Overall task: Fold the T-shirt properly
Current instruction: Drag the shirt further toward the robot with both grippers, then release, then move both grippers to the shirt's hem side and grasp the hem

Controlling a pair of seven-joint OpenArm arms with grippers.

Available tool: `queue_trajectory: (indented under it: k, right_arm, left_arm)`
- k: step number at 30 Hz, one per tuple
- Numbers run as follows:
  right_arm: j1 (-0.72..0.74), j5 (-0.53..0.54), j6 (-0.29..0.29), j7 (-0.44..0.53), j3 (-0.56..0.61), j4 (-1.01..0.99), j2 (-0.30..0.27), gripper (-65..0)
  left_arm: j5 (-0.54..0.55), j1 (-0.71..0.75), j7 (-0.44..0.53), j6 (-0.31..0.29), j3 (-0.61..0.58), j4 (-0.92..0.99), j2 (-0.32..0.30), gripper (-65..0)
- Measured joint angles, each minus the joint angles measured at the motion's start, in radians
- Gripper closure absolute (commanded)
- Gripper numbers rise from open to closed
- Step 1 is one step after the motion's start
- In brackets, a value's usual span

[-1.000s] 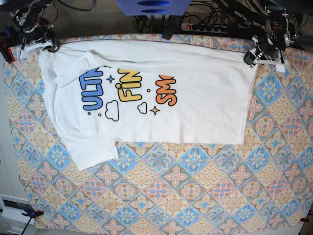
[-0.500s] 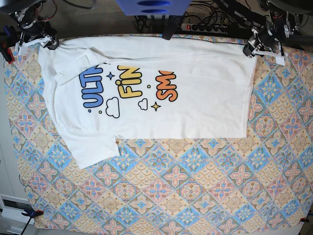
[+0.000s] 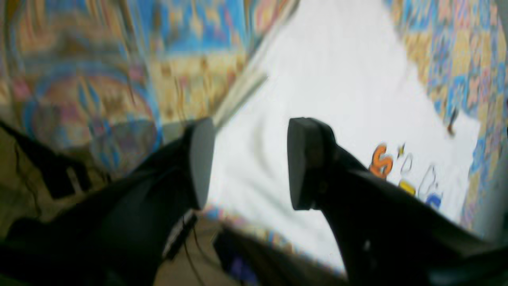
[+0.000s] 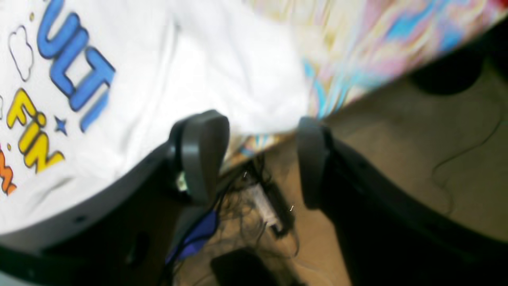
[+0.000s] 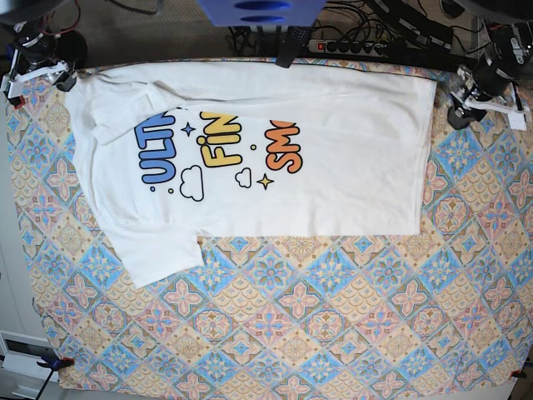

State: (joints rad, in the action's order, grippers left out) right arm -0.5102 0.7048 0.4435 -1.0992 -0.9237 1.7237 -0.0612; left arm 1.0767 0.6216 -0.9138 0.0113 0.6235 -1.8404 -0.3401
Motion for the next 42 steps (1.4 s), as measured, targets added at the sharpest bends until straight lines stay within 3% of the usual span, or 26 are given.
queue_trajectory:
  k: [5, 12, 17, 20, 25, 35, 40, 42]
  right_arm:
    - [0.051, -0.020, 0.002, -0.035, 0.006, 0.051, -0.011, -30.7]
    - [0.254, 0.000, 0.010, -0.032, 0.183, 0.044, -0.097, -30.7]
    - [0.327, -0.191, 0.004, -0.050, 0.274, 0.036, -0.087, -30.7]
    - [0.376, -0.256, 0.001, -0.035, 0.328, 0.038, -0.092, -30.7]
    - [0.391, -0.264, 0.004, 0.000, 0.354, -0.014, -0.089, -30.4]
    - [0.391, -0.272, 0.000, 0.011, 0.356, -0.054, -0.088, -30.4]
    - [0.390, -0.272, 0.000, 0.010, 0.355, -0.052, -0.089, -30.4]
    - [0.391, -0.271, 0.001, 0.011, 0.356, -0.049, -0.087, -30.4]
  left_arm:
    - [-0.098, -0.180, -0.045, -0.002, -0.042, 0.100, -0.026, -29.5]
    - [-0.312, -0.500, -0.089, -0.008, -0.140, 0.316, -0.016, -29.5]
    - [-0.404, -0.655, -0.079, -0.005, -0.205, 0.480, -0.019, -29.6]
    - [-0.433, -0.718, 0.026, -0.007, -0.279, 0.567, -0.018, -29.9]
    - [-0.498, -0.795, 0.119, -0.006, -0.412, 0.731, -0.020, -30.0]
    - [-0.496, -0.944, 0.417, -0.004, -0.636, 1.061, -0.006, -29.6]
    - [-0.500, -0.941, 0.433, -0.008, -0.642, 1.069, 0.039, -29.3]
    - [-0.502, -0.937, 0.441, -0.006, -0.642, 1.069, 0.044, -25.8]
